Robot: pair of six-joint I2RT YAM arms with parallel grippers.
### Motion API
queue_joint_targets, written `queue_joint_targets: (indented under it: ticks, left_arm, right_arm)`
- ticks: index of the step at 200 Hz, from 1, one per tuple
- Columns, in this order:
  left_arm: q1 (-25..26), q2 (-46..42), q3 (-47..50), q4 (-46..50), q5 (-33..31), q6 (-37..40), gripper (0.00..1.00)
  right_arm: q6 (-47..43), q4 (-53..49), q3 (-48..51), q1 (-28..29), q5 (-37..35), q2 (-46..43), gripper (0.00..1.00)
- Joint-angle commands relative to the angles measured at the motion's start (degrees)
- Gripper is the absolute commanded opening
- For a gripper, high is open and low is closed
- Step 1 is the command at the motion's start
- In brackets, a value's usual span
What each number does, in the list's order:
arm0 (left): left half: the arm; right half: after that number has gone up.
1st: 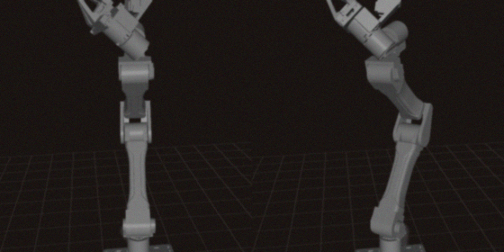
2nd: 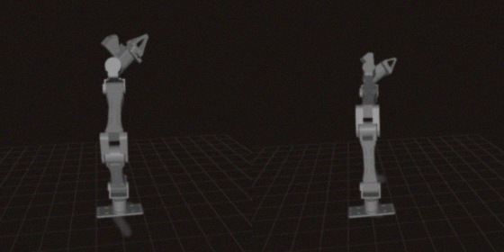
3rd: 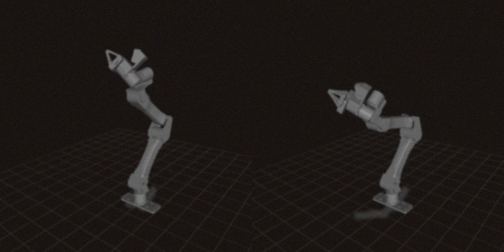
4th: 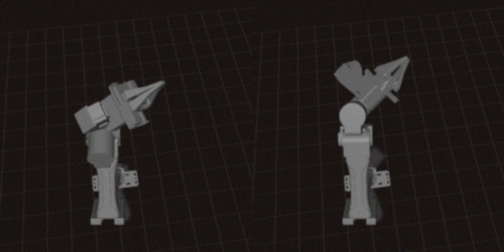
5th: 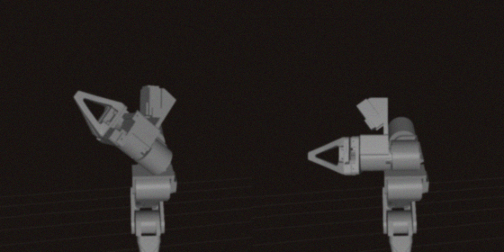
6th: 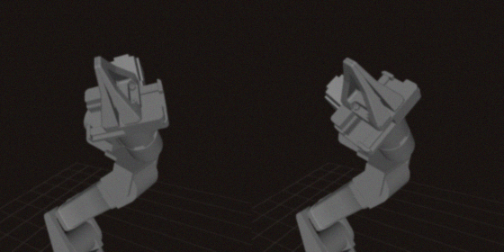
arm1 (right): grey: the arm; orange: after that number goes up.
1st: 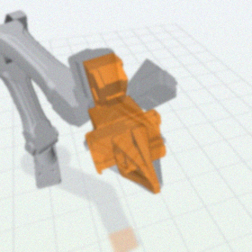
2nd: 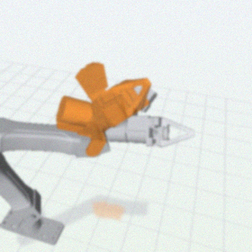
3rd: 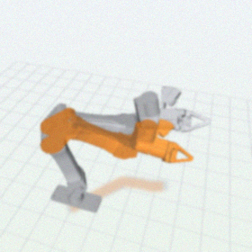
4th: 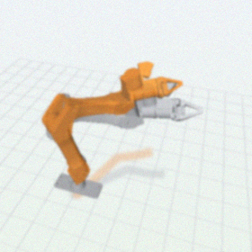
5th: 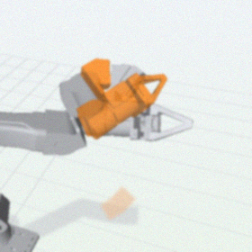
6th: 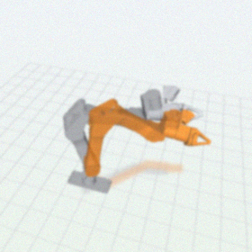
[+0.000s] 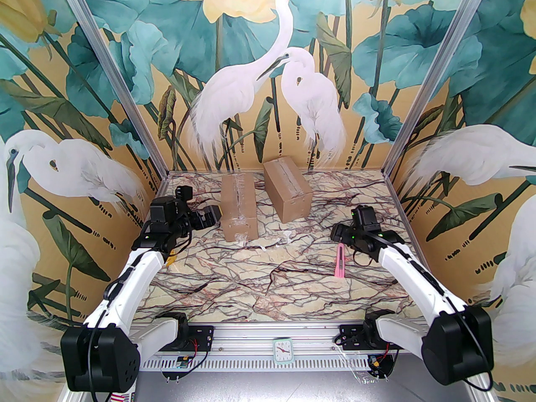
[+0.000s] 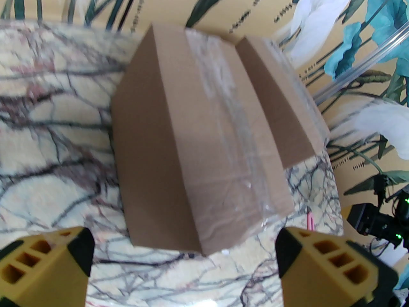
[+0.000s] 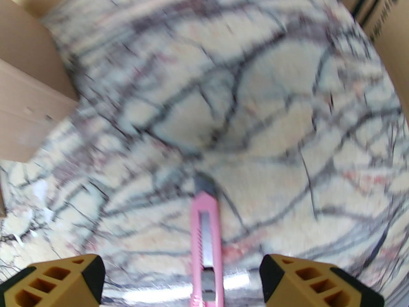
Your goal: Unpack the express box
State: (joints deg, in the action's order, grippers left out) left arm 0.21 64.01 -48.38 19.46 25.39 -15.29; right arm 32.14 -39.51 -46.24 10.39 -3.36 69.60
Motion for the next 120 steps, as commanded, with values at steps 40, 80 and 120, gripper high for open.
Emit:
queue_joint_targets:
  ticks: [40, 80, 120]
  left_arm:
    - [-0.10, -1.11, -2.08, 3.55, 3.19, 0.03, 0.99]
    - [0.30, -1.87, -1.39, 2.96, 2.56, 0.21, 0.99]
    - [0.84, -2.20, -1.09, 2.79, 2.23, 0.37, 0.99]
  right_arm:
    - [6.02, -4.35, 3.02, 2.10, 1.14, 3.01, 0.78]
    - [8.19, -3.50, 6.00, 3.57, 1.49, 4.52, 0.74]
    - [8.45, -1.37, 7.29, 4.24, 1.73, 7.99, 0.70]
